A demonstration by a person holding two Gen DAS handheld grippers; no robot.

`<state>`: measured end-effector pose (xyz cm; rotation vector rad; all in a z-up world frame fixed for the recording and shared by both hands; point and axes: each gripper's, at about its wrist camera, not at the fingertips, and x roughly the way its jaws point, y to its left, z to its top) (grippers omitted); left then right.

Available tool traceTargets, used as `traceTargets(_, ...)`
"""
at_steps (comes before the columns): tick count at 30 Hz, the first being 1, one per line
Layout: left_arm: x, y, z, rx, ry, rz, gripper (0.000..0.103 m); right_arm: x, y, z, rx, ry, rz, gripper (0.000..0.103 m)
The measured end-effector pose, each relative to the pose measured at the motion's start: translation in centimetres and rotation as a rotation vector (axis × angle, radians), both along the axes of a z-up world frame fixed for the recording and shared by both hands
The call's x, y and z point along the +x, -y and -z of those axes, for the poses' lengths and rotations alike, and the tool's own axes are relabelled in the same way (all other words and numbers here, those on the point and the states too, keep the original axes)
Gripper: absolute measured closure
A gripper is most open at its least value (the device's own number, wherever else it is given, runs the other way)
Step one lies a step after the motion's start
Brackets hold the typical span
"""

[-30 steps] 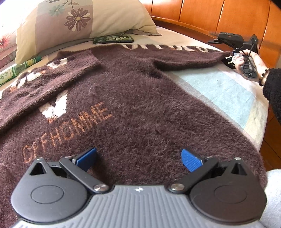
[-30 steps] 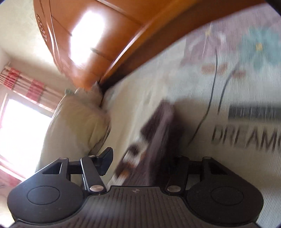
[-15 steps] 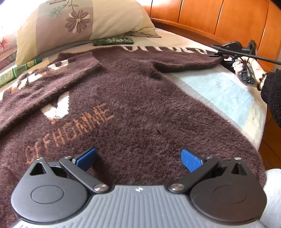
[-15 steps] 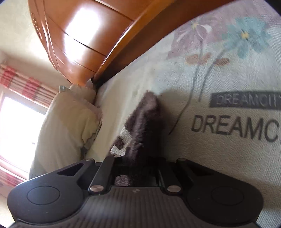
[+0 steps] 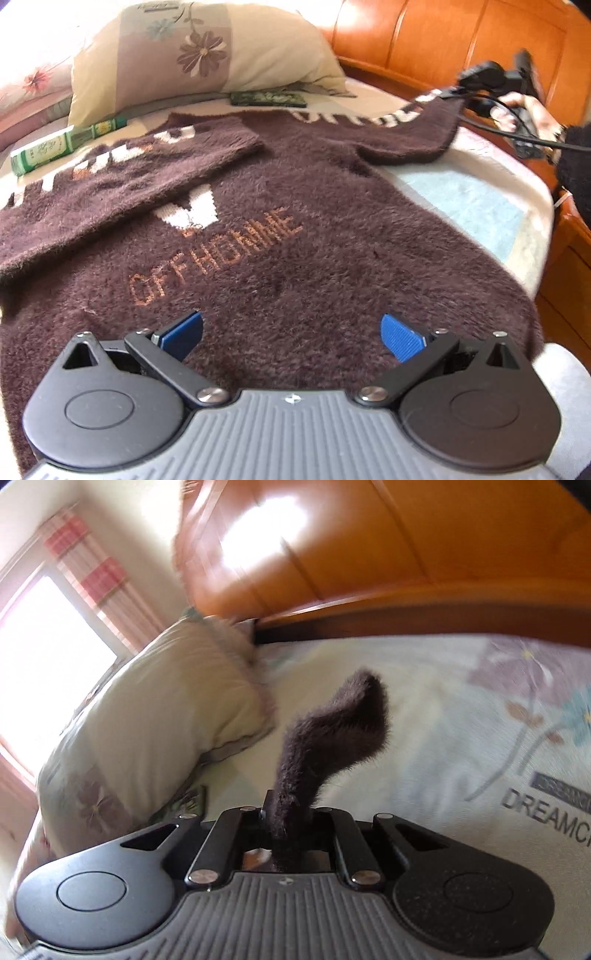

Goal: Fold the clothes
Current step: 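Lift the gripped sleeve cuff up with the right gripper, then carry the sleeve across the sweater body toward the collar with the right gripper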

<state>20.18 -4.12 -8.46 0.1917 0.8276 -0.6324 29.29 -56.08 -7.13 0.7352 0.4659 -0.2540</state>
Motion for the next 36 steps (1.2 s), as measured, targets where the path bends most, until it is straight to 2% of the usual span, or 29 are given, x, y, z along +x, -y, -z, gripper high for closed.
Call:
traceTargets(9, -1.4, -2.9, -0.8, 0.033, 0.045, 0.134, 0.001, 2.5, -8.3, -5.4, -0.165, -0.017, -0.133, 0.092)
traceTargets(12, -1.6, -4.1, -1.1, 0.041, 0.064, 0.145, 0.001, 3.2, -11.3, -6.3, -0.217, -0.027, -0.181, 0.092)
traceTargets(20, -1.6, -7.8, -1.7, -0.009, 0.066, 0.09, 0.001, 5.7, -18.2, -8.6, -0.34, -0.049, -0.281, 0.092)
traceTargets(28, -1.8, -12.2, -1.2, -0.041, 0.017, 0.017, 0.001, 8.7, -24.4, -9.5, -0.394, -0.053, -0.376, 0.092)
traceTargets(36, -2.0, -13.7, -1.2, -0.037, 0.009, -0.024, 0.001, 10.9, -30.1, -9.9, -0.417, -0.024, -0.466, 0.092)
